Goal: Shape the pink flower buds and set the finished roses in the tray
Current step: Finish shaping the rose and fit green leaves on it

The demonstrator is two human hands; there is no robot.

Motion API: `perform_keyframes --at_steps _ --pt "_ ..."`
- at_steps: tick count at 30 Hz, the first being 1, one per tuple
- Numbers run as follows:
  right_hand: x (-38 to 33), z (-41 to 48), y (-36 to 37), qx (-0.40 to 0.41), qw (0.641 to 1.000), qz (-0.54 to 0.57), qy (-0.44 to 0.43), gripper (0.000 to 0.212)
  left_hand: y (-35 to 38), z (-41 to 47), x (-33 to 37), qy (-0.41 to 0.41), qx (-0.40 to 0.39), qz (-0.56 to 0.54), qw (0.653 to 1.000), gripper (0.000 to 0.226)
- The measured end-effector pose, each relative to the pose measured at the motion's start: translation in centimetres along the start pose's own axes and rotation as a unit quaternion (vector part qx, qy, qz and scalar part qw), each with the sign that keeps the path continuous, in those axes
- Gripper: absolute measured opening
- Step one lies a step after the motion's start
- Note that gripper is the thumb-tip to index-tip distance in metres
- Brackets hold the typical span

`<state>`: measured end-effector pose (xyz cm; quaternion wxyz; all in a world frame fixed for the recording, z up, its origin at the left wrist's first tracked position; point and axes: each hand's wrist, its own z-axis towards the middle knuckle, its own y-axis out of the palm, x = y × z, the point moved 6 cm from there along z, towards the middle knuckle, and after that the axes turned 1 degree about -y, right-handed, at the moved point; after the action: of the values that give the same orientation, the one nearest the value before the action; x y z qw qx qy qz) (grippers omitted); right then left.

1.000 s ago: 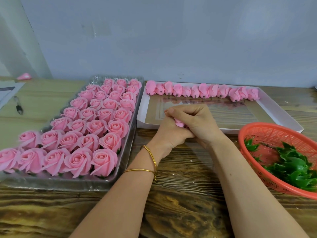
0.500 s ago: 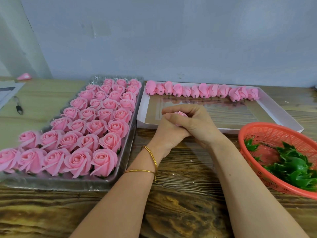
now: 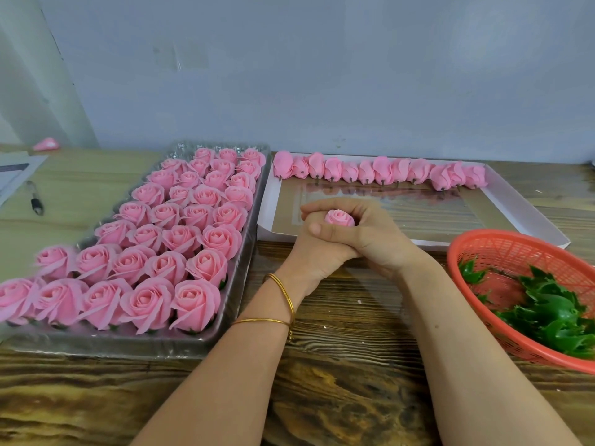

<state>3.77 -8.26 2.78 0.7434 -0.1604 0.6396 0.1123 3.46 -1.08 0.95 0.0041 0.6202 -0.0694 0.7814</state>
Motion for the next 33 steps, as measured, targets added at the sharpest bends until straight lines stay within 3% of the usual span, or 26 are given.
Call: perform_keyframes --at_steps 4,9,15,33 --pt "0.2 -0.1 -0.2 -0.029 0.999 0.037 0.018 0.032 0.2 -0.2 -0.1 -0.015 -0.005 -0.033 0.999 0.033" --pt "-0.3 0.1 -1.2 0.023 0.984 0.174 -0.015 0.012 1.0 -0.2 -0.2 -0.047 -0.095 -0.087 0.991 0.041" --pt "-0.6 -0.1 -0.9 0.0 0.983 0.183 -0.016 0.019 1.6 -0.6 -0.5 -0.087 -0.147 -0.106 0.98 0.043" --pt "0.1 0.0 0.4 -0.069 0.99 0.102 0.068 0.058 1.7 -0.7 -1.0 -0.131 -0.153 -0.13 0.971 0.042"
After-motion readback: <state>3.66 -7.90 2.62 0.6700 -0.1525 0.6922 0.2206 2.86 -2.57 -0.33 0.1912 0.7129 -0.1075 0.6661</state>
